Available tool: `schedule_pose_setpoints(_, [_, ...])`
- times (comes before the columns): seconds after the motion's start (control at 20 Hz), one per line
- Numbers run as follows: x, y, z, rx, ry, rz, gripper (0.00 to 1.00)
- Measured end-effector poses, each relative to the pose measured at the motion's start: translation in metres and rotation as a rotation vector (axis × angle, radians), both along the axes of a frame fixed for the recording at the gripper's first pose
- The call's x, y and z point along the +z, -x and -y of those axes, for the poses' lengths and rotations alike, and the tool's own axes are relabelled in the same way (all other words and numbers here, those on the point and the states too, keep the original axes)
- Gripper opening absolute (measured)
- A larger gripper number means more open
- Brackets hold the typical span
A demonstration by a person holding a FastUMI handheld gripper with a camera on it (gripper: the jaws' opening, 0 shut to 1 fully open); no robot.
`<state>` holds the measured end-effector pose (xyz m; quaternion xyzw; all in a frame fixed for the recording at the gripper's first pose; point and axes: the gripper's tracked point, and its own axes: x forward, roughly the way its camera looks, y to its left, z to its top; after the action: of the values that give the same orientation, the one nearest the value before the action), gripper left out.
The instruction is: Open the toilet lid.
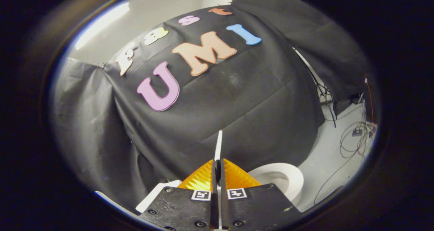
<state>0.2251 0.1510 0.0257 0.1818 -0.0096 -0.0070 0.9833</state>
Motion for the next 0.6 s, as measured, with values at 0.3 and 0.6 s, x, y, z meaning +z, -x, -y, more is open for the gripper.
schedule_pose_setpoints(0.3, [0.018, 0.002, -0.040, 0.039, 0.059, 0.040, 0.03])
schedule_pose_setpoints(0.6, [0.032, 0.002, -0.081, 0.065, 0.149, 0.044, 0.03])
